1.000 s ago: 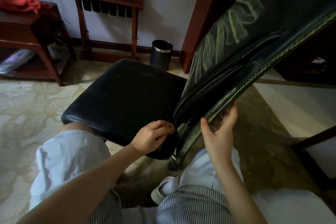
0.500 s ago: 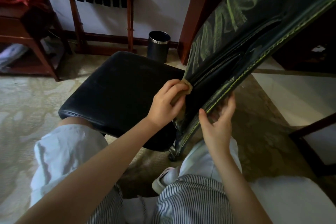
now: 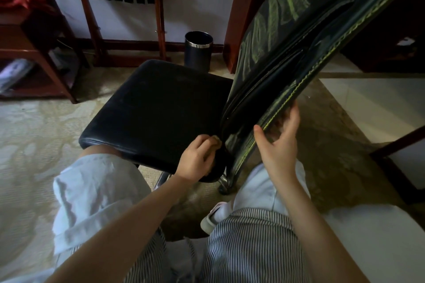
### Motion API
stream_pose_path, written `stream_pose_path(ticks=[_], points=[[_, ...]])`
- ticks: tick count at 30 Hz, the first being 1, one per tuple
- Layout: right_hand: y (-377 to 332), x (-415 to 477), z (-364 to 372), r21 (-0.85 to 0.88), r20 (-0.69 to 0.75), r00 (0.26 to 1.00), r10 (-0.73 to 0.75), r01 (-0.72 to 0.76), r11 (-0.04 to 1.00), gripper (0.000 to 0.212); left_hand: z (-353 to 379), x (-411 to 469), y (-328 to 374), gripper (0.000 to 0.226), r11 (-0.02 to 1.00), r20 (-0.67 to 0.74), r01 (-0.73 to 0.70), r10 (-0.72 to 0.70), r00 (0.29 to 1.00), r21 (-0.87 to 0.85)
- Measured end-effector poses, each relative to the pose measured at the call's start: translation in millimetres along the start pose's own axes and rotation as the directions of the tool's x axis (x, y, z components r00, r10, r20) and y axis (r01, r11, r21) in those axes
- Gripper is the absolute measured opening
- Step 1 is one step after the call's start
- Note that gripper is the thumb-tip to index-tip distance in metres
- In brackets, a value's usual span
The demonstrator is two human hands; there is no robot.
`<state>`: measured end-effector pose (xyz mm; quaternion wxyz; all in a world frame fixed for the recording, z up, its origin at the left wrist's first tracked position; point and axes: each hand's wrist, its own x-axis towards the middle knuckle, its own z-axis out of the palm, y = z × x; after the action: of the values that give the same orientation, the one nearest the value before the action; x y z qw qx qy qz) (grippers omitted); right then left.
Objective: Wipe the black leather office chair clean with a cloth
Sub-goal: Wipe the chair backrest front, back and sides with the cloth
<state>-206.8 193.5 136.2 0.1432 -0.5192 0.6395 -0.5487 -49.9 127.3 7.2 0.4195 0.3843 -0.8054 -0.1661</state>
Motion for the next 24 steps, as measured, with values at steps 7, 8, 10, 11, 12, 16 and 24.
stream_pose_path(ticks=[7, 8, 10, 11, 12, 16, 24], points=[[-0.2, -1.3, 5.1, -0.013, -0.035, 0.999, -0.002, 0.002, 1.000, 0.081, -34.2, 52.6, 53.1, 0.021, 0.965, -0.360, -0.264, 0.246, 0.900, 0.001], [0.0, -1.4, 5.0, -0.011, -0.037, 0.999, -0.002, 0.001, 1.000, 0.080, -36.5, 61.5, 58.9, 0.021, 0.952, -0.378, -0.303, 0.295, 0.877, 0.041], [-0.2, -1.3, 4.1, 0.000, -0.034, 0.999, 0.002, -0.002, 1.000, 0.079, -35.7, 75.2, 65.7, 0.023, 0.919, -0.365, -0.375, 0.391, 0.845, 0.118], [-0.6, -1.3, 3.7, 0.001, -0.030, 1.000, 0.004, -0.004, 1.000, 0.079, -32.4, 78.8, 65.9, 0.023, 0.907, -0.343, -0.396, 0.422, 0.839, 0.146], [-1.2, -1.4, 3.6, 0.001, -0.029, 1.000, 0.004, -0.004, 1.000, 0.079, -27.9, 80.2, 64.2, 0.023, 0.900, -0.325, -0.403, 0.436, 0.840, 0.164], [-1.4, -2.4, 3.3, -0.005, -0.034, 0.999, 0.000, 0.000, 1.000, 0.079, -10.3, 69.6, 50.0, 0.023, 0.914, -0.315, -0.375, 0.406, 0.858, 0.154], [-1.9, -2.4, 2.9, -0.019, -0.029, 1.000, 0.002, -0.003, 1.000, 0.081, 4.0, 37.2, 20.8, 0.019, 0.911, -0.204, -0.369, 0.402, 0.893, 0.184]])
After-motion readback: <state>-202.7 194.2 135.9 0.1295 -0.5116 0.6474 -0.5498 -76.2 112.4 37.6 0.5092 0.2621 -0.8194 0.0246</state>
